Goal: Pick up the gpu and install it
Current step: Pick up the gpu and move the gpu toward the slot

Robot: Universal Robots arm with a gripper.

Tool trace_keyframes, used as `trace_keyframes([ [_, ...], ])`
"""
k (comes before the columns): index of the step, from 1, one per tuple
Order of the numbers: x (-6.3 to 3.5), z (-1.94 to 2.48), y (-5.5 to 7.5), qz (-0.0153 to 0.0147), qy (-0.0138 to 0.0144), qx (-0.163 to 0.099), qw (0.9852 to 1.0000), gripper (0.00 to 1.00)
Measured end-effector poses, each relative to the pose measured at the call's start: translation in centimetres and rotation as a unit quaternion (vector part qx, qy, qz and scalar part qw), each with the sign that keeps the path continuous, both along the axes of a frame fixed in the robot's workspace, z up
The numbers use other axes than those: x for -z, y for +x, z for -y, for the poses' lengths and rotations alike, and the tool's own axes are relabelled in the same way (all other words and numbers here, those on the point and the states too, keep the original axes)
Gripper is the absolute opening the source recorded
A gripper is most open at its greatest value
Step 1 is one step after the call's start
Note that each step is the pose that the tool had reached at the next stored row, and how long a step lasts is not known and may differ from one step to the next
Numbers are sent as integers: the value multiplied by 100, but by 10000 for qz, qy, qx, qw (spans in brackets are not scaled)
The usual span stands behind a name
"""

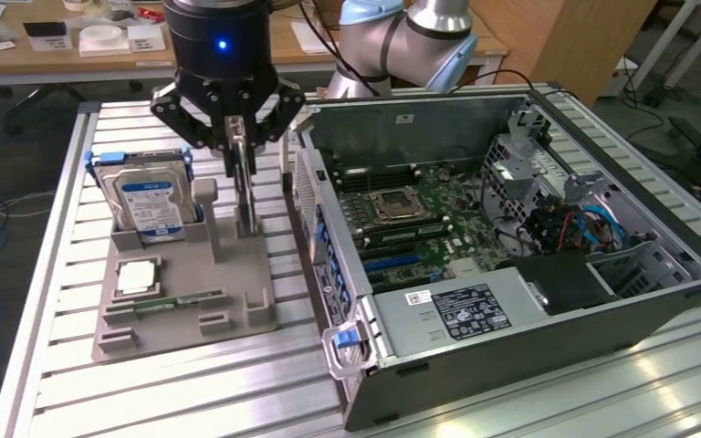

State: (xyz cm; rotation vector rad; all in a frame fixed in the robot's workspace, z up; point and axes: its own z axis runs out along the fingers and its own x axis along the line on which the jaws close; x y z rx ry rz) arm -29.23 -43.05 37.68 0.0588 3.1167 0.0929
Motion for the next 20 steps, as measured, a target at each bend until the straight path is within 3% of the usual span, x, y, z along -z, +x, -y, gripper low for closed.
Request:
trace_keyframes([
  [20, -292, 0, 2, 0, 0, 0, 10000, 27],
])
